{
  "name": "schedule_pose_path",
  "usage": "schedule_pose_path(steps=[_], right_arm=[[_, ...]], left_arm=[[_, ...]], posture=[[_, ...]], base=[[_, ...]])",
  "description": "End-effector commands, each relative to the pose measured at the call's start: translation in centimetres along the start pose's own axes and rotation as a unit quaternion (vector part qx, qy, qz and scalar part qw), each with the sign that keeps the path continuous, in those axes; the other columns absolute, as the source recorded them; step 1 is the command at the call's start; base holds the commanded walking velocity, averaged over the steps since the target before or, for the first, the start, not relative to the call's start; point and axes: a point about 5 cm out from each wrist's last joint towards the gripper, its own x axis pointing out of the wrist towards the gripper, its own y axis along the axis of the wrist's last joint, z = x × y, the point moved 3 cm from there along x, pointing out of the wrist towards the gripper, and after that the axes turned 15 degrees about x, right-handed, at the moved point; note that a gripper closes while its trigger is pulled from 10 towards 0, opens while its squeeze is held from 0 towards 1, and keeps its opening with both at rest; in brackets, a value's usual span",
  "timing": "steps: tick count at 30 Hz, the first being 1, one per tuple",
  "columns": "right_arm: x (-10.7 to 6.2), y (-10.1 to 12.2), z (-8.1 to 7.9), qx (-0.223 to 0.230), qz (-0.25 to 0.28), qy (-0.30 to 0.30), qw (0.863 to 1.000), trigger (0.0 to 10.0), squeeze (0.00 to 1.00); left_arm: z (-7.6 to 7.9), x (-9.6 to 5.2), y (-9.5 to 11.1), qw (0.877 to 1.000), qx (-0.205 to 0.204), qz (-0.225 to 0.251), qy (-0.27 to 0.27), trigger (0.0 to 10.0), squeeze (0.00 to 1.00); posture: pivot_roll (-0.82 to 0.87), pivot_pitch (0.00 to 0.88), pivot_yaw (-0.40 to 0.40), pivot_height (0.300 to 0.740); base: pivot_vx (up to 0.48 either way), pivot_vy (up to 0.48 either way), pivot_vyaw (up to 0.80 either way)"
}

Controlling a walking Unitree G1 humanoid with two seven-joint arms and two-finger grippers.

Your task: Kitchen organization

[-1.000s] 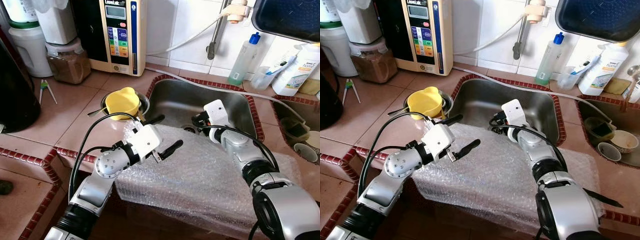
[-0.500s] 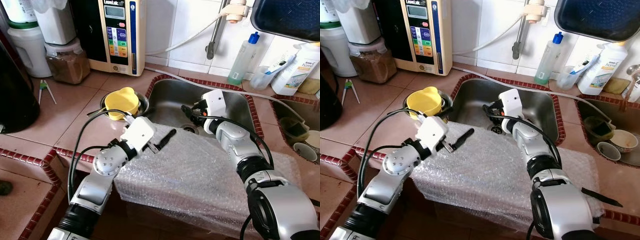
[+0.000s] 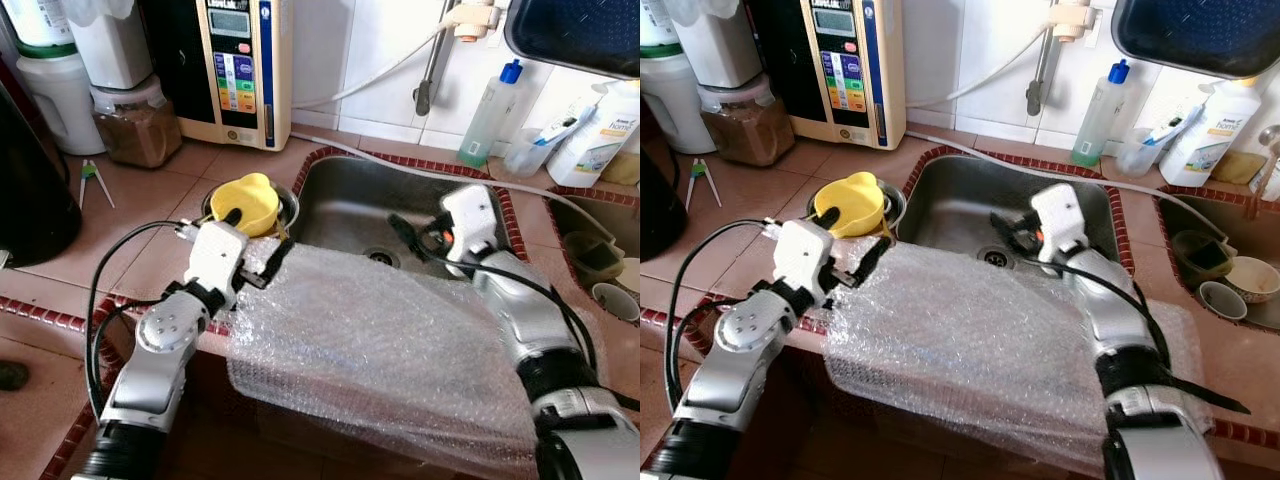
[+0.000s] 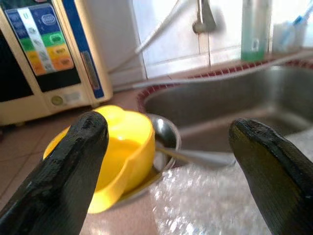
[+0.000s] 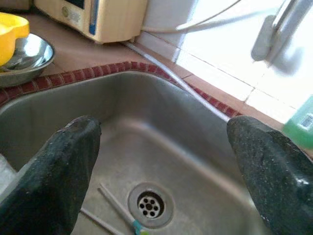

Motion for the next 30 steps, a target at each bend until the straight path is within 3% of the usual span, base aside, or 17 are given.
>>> schedule_pose_path(steps=[1,3,4,8,10,17,18,19,20,21,22,25,30], right_arm=[[-0.2,1.9,-0.1,-0.015,0.044,-0.017,0.999,10.0,1.0],[-0.4,2.2,-0.2,-0.025,0.052,-0.022,0.998,10.0,1.0],[-0.8,2.1,0.1,0.017,0.063,-0.055,0.996,10.0,1.0],[-1.8,2.1,0.4,0.041,0.078,-0.1,0.991,10.0,1.0],[-2.2,2.1,0.1,0.064,0.083,-0.108,0.989,10.0,1.0],[-2.8,2.0,-1.5,0.083,0.073,-0.096,0.989,10.0,1.0],[-2.8,2.0,-1.8,0.1,0.075,-0.097,0.987,10.0,1.0],[-2.9,2.0,-2.0,0.112,0.075,-0.099,0.986,10.0,1.0],[-2.8,2.2,-2.5,0.116,0.077,-0.096,0.986,10.0,0.23],[-2.7,2.3,-2.9,0.117,0.078,-0.093,0.986,10.0,0.23],[-2.6,2.3,-3.5,0.123,0.076,-0.094,0.985,10.0,0.0],[-2.5,1.9,-4.3,0.156,0.063,-0.099,0.981,10.0,0.0],[-2.7,1.6,-3.8,0.153,0.046,-0.119,0.98,10.0,0.0]], left_arm=[[-0.3,0.0,1.4,1.0,-0.003,0.01,0.027,10.0,1.0],[-0.4,0.0,1.7,0.999,-0.002,0.01,0.037,10.0,1.0],[-0.8,-0.1,2.1,0.998,-0.022,0.007,0.063,10.0,1.0],[-1.1,-0.6,1.6,0.994,-0.042,-0.013,0.103,10.0,1.0],[-1.0,-1.1,1.2,0.992,-0.054,-0.021,0.116,10.0,1.0],[-0.3,-1.8,1.9,0.992,-0.055,-0.026,0.113,10.0,1.0],[-0.2,-1.8,2.0,0.991,-0.058,-0.024,0.114,10.0,0.41],[-0.1,-1.9,2.1,0.991,-0.06,-0.023,0.115,10.0,0.41],[-0.1,-1.9,2.2,0.991,-0.058,-0.021,0.115,10.0,0.0],[0.0,-1.8,2.3,0.991,-0.057,-0.021,0.115,10.0,0.0],[0.1,-1.8,2.3,0.992,-0.054,-0.021,0.113,10.0,0.0],[0.1,-1.8,2.6,0.993,-0.05,-0.02,0.109,10.0,0.0],[-0.1,-1.6,2.7,0.991,-0.066,-0.018,0.113,10.0,0.0]], posture=[[-0.01,0.0,-0.029,0.74],[-0.01,0.0,-0.029,0.74],[-0.01,0.0,-0.03,0.74],[-0.01,0.002,-0.032,0.74],[-0.02,0.007,-0.03,0.74],[-0.02,0.022,-0.046,0.74],[-0.03,0.023,-0.047,0.74],[-0.03,0.024,-0.048,0.74],[-0.02,0.027,-0.052,0.74],[-0.02,0.028,-0.053,0.74],[-0.02,0.028,-0.054,0.74],[-0.02,0.03,-0.055,0.74],[-0.03,0.03,-0.052,0.74]], base=[[0.0,0.0,0.0],[0.0,0.0,0.0],[0.0,0.0,0.0],[0.0,0.0,0.0],[0.0,0.0,0.0],[0.0,0.0,0.0],[0.0,0.0,0.0],[0.0,0.0,0.0],[0.0,0.0,0.0],[0.0,0.0,0.0],[0.0,0.0,0.0],[0.0,0.0,0.0],[0.0,0.0,0.0]])
